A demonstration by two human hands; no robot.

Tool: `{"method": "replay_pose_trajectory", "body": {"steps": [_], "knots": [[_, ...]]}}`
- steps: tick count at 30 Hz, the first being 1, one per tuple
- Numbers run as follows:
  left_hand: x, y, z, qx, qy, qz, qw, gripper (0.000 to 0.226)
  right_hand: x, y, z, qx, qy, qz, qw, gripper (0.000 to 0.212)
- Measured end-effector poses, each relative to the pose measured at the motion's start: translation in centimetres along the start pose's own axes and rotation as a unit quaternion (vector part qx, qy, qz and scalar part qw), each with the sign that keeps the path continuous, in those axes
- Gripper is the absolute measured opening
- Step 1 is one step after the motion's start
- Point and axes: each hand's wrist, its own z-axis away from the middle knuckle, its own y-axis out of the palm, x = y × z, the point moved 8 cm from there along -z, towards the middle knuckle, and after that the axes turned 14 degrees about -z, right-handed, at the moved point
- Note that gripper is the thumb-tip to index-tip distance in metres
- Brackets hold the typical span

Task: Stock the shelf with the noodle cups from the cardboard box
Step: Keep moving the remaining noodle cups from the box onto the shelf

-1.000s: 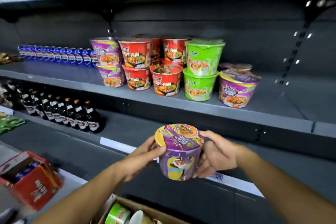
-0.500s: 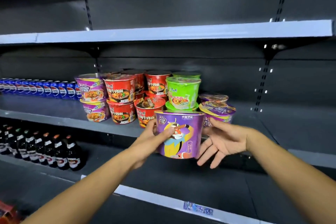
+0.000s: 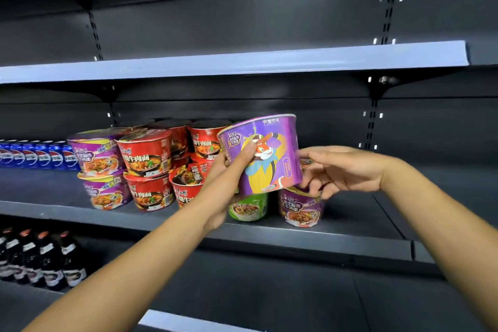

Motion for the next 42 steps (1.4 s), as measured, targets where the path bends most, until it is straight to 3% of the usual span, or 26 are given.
{"method": "replay_pose_trajectory", "body": {"steps": [2,5,9,15,20,25,28,31,37,39,42], "knots": [[-0.8,0.9,-0.7,-0.023,0.012,-0.001,1.0,0.082,1.2,-1.1,0.2,-0.036,-0.029,0.031,0.998,0.079],[-2.4,2.0,-2.1,-0.078,0.027,0.007,0.997,0.083,2.6,-2.7,0.4,-0.095,-0.069,0.057,0.991,0.044],[-4.3,3.6,-4.2,-0.134,0.053,-0.028,0.989,0.094,4.7,-4.4,0.7,-0.155,-0.153,0.044,0.975,0.038],[-5.5,6.0,-6.0,-0.21,0.06,-0.096,0.971,0.108,5.3,-6.8,1.0,-0.181,-0.189,0.02,0.965,0.082],[-4.2,8.0,-8.1,-0.212,0.054,-0.178,0.959,0.112,4.7,-7.3,0.5,-0.175,-0.198,0.0,0.964,0.052],[-3.2,9.2,-9.0,-0.18,0.058,-0.247,0.95,0.113,3.5,-8.8,-1.0,-0.135,-0.21,-0.076,0.965,0.045],[-3.3,9.4,-9.1,-0.163,0.058,-0.277,0.945,0.111,2.5,-10.2,-2.1,-0.125,-0.196,-0.127,0.964,0.085],[-3.1,8.8,-9.4,-0.156,0.075,-0.264,0.949,0.093,1.6,-11.4,-3.2,-0.114,-0.193,-0.19,0.956,0.109],[-2.5,7.6,-9.8,-0.147,0.081,-0.171,0.971,0.053,-0.1,-12.3,-4.9,-0.058,-0.171,-0.3,0.937,0.096],[-2.1,7.7,-9.9,-0.131,0.069,-0.115,0.982,0.054,-0.7,-12.8,-5.4,-0.057,-0.162,-0.317,0.933,0.096],[-0.6,7.9,-10.7,-0.114,0.021,-0.098,0.988,0.074,-1.2,-13.2,-6.1,-0.042,-0.155,-0.342,0.926,0.097]]}}
